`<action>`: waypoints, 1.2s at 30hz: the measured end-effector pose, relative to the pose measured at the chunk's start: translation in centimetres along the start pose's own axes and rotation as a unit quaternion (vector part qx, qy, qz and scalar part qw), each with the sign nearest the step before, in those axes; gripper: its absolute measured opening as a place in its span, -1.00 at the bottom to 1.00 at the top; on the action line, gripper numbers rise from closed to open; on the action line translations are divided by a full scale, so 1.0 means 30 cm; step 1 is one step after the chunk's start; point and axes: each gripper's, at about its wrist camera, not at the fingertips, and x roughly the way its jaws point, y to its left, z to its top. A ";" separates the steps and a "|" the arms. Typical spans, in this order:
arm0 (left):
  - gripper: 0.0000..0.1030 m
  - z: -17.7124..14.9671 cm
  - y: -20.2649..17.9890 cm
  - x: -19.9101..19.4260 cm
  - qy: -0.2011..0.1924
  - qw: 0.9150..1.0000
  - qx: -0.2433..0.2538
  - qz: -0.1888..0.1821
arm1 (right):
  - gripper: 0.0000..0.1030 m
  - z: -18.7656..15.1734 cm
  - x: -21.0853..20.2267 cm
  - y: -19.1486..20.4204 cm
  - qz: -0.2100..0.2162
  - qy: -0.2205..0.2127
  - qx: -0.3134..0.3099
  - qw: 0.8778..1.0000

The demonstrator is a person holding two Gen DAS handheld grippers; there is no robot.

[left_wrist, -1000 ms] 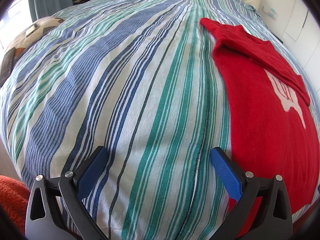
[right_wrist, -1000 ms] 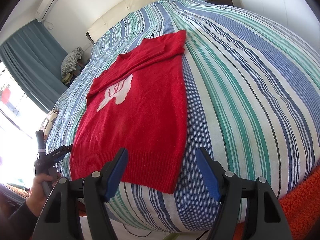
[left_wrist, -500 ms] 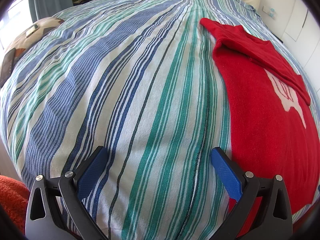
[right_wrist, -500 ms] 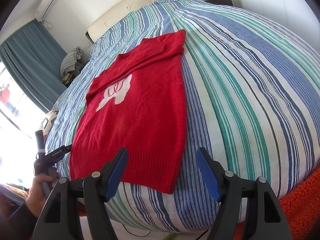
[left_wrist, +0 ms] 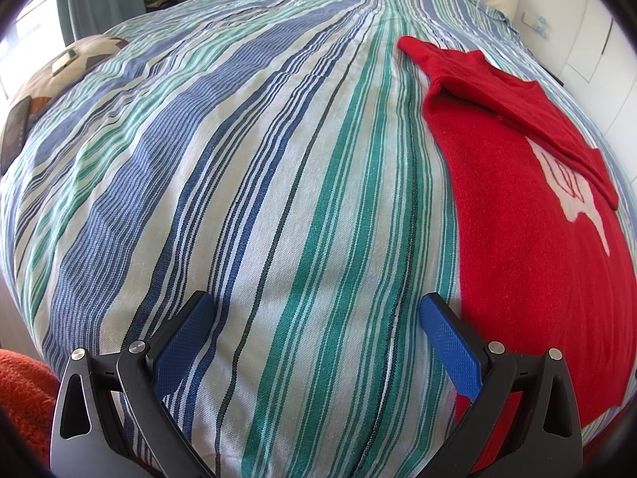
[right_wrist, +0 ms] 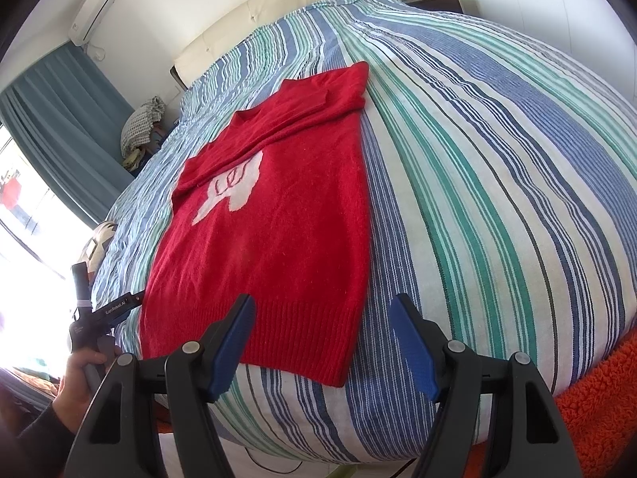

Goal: Fold small clothes

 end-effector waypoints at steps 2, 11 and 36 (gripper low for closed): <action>0.99 0.000 0.000 0.000 0.000 1.000 0.000 0.000 | 0.36 0.000 -0.001 0.000 0.000 -0.001 0.001 1.000; 0.97 0.044 0.071 -0.159 -0.015 0.995 -0.061 -0.081 | 0.36 0.067 -0.104 -0.040 -0.016 -0.048 0.024 0.998; -0.96 -0.181 -0.185 -0.131 0.143 0.973 0.062 -0.171 | -0.90 0.008 0.148 -0.048 0.085 0.166 0.060 0.981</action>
